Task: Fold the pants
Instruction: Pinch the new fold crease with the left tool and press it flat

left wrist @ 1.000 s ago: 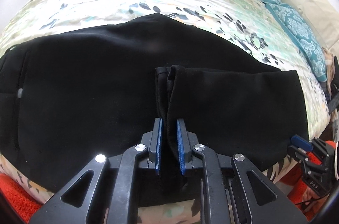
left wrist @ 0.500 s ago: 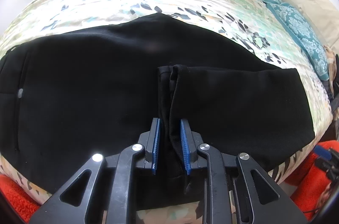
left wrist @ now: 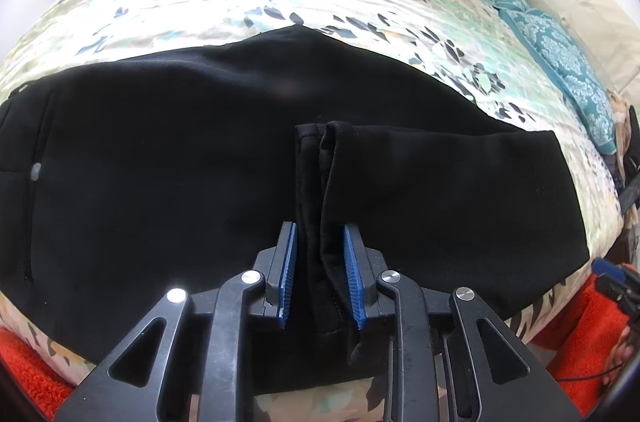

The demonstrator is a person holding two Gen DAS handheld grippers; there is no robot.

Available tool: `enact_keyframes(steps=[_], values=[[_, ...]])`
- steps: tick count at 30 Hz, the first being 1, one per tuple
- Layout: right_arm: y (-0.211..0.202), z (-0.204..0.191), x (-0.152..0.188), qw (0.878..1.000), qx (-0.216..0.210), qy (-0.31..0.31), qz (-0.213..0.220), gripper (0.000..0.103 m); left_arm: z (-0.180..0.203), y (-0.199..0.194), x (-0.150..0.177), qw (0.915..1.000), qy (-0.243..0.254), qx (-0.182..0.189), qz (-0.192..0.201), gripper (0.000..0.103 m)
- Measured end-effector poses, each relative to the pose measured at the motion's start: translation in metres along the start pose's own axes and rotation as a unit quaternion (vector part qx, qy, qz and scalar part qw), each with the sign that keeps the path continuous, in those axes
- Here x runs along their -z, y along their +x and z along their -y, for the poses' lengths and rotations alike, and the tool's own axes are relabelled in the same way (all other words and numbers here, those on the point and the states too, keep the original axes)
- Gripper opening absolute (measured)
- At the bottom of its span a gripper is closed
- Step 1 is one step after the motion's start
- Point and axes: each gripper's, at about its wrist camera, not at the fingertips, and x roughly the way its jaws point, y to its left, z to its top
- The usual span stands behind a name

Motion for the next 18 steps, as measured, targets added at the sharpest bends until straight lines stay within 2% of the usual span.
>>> enact_keyframes(steps=[2, 3, 5, 6, 11, 16, 18], values=[[-0.013, -0.005, -0.012, 0.999, 0.007, -0.005, 0.039, 0.042, 0.003, 0.0, 0.0, 0.9999, 0.012, -0.007, 0.0, 0.029], [-0.013, -0.005, -0.019, 0.999, 0.015, -0.008, 0.048, 0.047, 0.005, 0.001, 0.0, 0.9998, 0.016, -0.009, 0.0, 0.029], [-0.006, -0.004, -0.033, 0.998, 0.033, -0.008, 0.049, 0.055, 0.006, 0.001, 0.001, 0.9997, 0.019, -0.013, 0.0, 0.03], [0.0, -0.002, -0.038, 0.998, 0.039, -0.007, 0.051, 0.055, 0.006, 0.001, 0.001, 0.9997, 0.019, -0.014, 0.0, 0.03], [0.046, 0.018, -0.032, 0.997, 0.068, 0.022, -0.012, 0.056, 0.005, 0.0, 0.001, 0.9998, 0.017, -0.011, -0.001, 0.033], [0.026, 0.006, -0.028, 0.996, 0.082, 0.003, 0.047, 0.059, 0.008, -0.002, 0.002, 0.9994, 0.026, -0.022, 0.002, 0.038], [0.018, 0.001, -0.032, 0.992, 0.103, -0.013, 0.073, 0.073, 0.01, -0.002, 0.002, 0.9992, 0.032, -0.025, 0.002, 0.043]])
